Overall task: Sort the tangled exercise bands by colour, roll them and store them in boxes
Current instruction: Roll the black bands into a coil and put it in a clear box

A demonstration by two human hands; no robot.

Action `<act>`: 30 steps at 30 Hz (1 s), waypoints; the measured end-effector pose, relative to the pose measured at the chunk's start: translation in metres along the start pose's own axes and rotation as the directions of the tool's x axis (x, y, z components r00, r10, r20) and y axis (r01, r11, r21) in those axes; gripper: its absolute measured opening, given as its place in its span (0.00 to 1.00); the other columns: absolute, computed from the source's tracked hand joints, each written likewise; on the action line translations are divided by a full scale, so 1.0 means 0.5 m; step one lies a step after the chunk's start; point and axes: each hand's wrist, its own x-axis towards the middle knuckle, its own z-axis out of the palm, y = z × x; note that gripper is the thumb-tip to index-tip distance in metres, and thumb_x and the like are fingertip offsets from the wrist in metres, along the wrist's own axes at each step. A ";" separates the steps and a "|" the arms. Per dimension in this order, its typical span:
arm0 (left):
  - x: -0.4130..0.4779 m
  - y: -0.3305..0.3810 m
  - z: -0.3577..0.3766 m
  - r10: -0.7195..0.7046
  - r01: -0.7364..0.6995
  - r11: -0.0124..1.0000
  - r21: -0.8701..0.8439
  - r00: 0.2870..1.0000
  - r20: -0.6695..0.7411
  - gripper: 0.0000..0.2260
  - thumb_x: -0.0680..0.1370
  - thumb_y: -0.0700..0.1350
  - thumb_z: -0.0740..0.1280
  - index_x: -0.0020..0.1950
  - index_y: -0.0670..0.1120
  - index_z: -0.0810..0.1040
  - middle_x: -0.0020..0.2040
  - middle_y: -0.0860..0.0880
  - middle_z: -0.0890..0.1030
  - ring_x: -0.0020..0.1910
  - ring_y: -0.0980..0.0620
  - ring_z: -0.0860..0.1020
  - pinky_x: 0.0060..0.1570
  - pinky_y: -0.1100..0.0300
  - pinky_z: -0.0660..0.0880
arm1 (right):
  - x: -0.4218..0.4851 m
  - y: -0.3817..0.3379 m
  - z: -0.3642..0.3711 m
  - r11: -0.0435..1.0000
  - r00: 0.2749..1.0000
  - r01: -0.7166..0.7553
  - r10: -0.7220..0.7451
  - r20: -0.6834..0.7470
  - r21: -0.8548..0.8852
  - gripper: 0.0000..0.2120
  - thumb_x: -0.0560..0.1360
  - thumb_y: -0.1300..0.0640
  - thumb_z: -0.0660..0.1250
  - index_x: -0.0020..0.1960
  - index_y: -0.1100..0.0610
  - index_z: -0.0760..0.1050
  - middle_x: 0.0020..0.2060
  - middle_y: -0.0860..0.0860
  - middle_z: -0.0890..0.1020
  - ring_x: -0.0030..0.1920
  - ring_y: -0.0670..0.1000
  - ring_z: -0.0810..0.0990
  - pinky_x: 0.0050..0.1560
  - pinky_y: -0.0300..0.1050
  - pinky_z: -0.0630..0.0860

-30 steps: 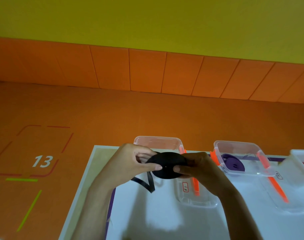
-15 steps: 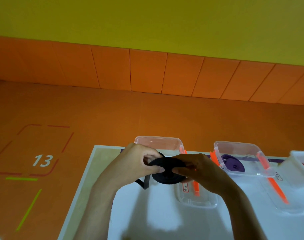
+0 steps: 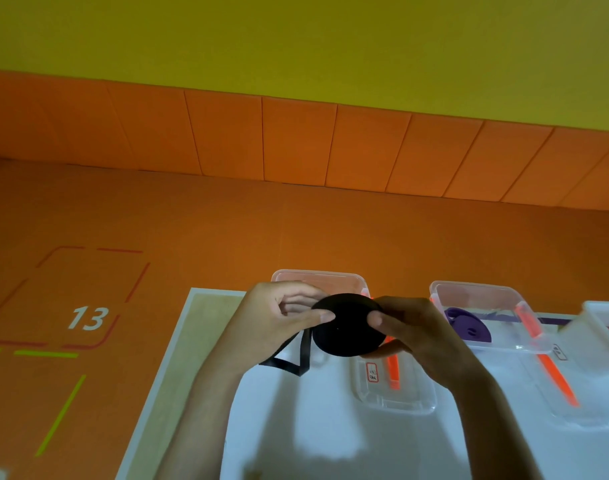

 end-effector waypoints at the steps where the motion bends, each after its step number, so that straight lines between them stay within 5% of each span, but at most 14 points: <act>1: 0.001 0.001 0.004 0.006 -0.006 1.000 0.004 1.000 -0.010 0.09 0.75 0.42 0.80 0.54 0.51 0.89 0.50 0.51 0.90 0.52 0.52 0.88 0.53 0.65 0.81 | 0.001 -0.004 0.004 1.000 1.000 0.001 0.000 -0.013 0.029 0.19 0.75 0.38 0.72 0.59 0.49 0.85 0.55 0.53 0.87 0.60 0.57 0.85 0.48 0.57 0.86; 5: 0.004 -0.003 0.020 -0.003 0.002 1.000 -0.007 0.997 -0.071 0.07 0.75 0.40 0.81 0.51 0.47 0.89 0.44 0.49 0.89 0.44 0.56 0.86 0.47 0.68 0.79 | 0.009 -0.006 0.009 1.000 0.998 0.014 -0.013 -0.059 0.015 0.10 0.77 0.45 0.70 0.56 0.42 0.85 0.52 0.49 0.87 0.59 0.53 0.85 0.45 0.54 0.86; 10: 0.003 -0.001 0.023 -0.060 0.046 0.989 -0.139 0.994 -0.094 0.06 0.76 0.40 0.79 0.50 0.50 0.89 0.46 0.50 0.89 0.46 0.54 0.88 0.38 0.67 0.82 | 0.017 -0.003 0.017 0.991 0.998 0.008 0.000 -0.057 0.133 0.18 0.74 0.44 0.74 0.62 0.47 0.84 0.57 0.51 0.86 0.61 0.54 0.85 0.49 0.55 0.86; 15: 0.009 -0.022 0.014 -0.101 0.091 0.991 -0.101 0.990 -0.094 0.11 0.75 0.47 0.80 0.57 0.53 0.89 0.50 0.50 0.87 0.44 0.33 0.86 0.40 0.40 0.86 | 0.026 0.005 0.029 0.959 0.995 -0.062 0.082 -0.061 0.277 0.25 0.68 0.41 0.80 0.61 0.51 0.85 0.58 0.54 0.86 0.62 0.58 0.84 0.51 0.57 0.85; 19: 0.003 -0.045 0.006 -0.075 0.036 0.983 -0.178 0.973 -0.217 0.17 0.67 0.51 0.83 0.54 0.55 0.89 0.50 0.48 0.90 0.51 0.48 0.88 0.50 0.63 0.83 | 0.025 0.011 0.031 0.917 0.992 -0.111 0.124 -0.010 0.384 0.30 0.67 0.40 0.81 0.64 0.52 0.83 0.60 0.54 0.84 0.62 0.60 0.84 0.52 0.62 0.84; 24: 0.010 -0.055 0.025 -0.020 -0.013 0.993 -0.121 0.964 -0.266 0.09 0.72 0.37 0.82 0.45 0.49 0.88 0.42 0.44 0.88 0.43 0.49 0.87 0.47 0.64 0.82 | 0.025 0.005 0.046 0.994 0.998 -0.030 0.036 -0.051 0.107 0.12 0.77 0.37 0.67 0.59 0.37 0.77 0.57 0.45 0.84 0.62 0.53 0.84 0.51 0.50 0.85; 27: 0.009 -0.054 0.022 -0.015 -0.016 0.994 -0.109 0.961 -0.277 0.09 0.72 0.34 0.81 0.44 0.48 0.87 0.42 0.42 0.87 0.43 0.45 0.86 0.48 0.62 0.82 | 0.022 0.012 0.033 0.988 0.995 0.068 -0.078 -0.068 -0.136 0.08 0.84 0.50 0.63 0.58 0.41 0.79 0.54 0.41 0.86 0.61 0.47 0.84 0.53 0.43 0.84; 30: 0.007 -0.050 0.013 -0.018 -0.002 0.997 -0.080 0.967 -0.252 0.09 0.74 0.35 0.80 0.45 0.48 0.86 0.39 0.39 0.85 0.37 0.44 0.83 0.39 0.49 0.82 | 0.021 0.011 0.019 0.975 0.998 0.023 -0.035 -0.051 -0.220 0.09 0.81 0.53 0.68 0.60 0.45 0.80 0.53 0.41 0.87 0.57 0.46 0.86 0.48 0.48 0.87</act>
